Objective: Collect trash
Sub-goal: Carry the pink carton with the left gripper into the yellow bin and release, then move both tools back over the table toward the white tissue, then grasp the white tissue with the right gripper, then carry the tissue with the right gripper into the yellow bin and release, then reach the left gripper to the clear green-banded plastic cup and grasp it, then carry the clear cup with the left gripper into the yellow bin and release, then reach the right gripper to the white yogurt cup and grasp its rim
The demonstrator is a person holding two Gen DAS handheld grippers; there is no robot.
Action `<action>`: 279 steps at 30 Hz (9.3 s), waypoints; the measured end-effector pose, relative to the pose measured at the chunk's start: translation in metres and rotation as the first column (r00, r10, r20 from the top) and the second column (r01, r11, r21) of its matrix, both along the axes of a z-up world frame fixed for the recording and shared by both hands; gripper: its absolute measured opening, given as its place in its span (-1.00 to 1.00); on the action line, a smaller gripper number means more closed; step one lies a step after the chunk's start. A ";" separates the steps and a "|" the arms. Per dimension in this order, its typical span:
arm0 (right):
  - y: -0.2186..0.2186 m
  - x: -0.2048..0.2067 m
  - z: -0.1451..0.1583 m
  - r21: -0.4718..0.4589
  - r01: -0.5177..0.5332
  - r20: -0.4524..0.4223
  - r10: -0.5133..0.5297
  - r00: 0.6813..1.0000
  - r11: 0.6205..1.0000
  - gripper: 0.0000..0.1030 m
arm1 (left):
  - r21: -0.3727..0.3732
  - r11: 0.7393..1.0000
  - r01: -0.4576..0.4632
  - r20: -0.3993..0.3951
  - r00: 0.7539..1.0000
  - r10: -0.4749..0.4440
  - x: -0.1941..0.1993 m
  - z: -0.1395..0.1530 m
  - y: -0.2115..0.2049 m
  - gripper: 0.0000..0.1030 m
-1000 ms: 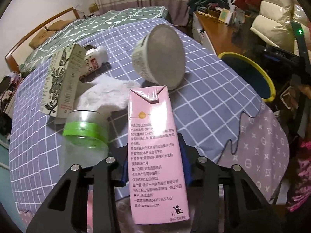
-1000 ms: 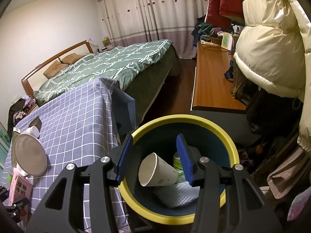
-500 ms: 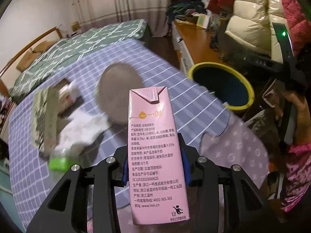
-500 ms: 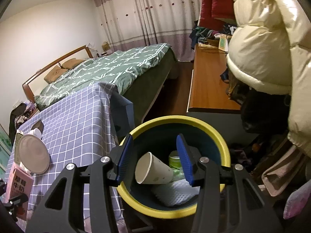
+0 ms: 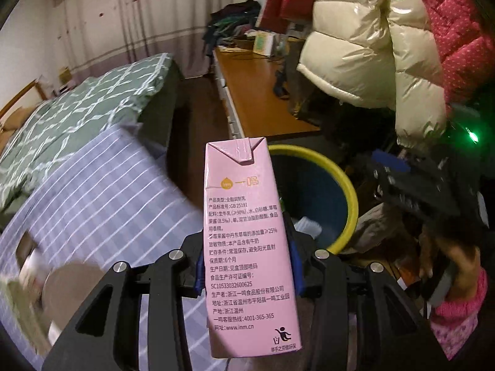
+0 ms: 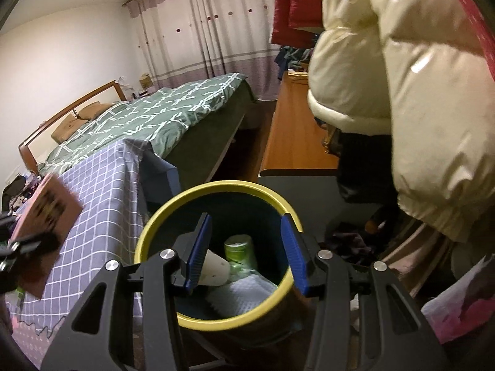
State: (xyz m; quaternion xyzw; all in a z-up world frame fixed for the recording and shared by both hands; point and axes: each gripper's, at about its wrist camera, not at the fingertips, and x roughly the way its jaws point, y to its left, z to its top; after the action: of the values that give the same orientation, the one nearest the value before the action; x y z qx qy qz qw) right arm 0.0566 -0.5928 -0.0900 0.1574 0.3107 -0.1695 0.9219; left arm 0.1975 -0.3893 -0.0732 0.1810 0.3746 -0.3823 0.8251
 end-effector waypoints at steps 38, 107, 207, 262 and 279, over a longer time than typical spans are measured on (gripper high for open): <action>0.096 0.024 0.000 -0.013 -0.211 -0.039 0.210 0.977 0.977 -0.05 | -0.337 0.798 -0.499 0.185 0.796 0.576 -0.061 0.095 0.275 0.90; 0.342 0.113 0.101 0.045 -0.791 0.018 0.791 0.611 0.610 -0.87 | -0.320 0.608 -0.726 0.050 0.628 0.776 -0.051 0.026 0.439 0.90; 0.004 0.009 -0.010 0.064 0.039 -0.057 -0.035 0.998 0.997 -0.16 | -0.084 0.995 0.045 -0.087 0.995 -0.052 0.022 -0.019 0.002 -0.03; 0.260 0.139 0.045 -0.051 -0.528 -0.068 0.524 0.849 0.848 -0.08 | -0.226 0.746 -0.626 0.128 0.740 0.660 -0.056 0.025 0.368 0.89; 0.279 0.206 -0.014 0.064 -0.558 -0.252 0.554 0.793 0.827 -0.80 | -0.217 0.758 -0.614 0.093 0.760 0.643 -0.048 0.011 0.363 0.89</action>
State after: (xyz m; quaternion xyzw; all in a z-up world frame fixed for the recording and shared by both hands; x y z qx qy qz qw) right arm 0.2622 -0.3137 -0.1037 0.0295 0.4599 0.0875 0.8832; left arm 0.1492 -0.0262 -0.0622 0.0022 0.3105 -0.0974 0.9456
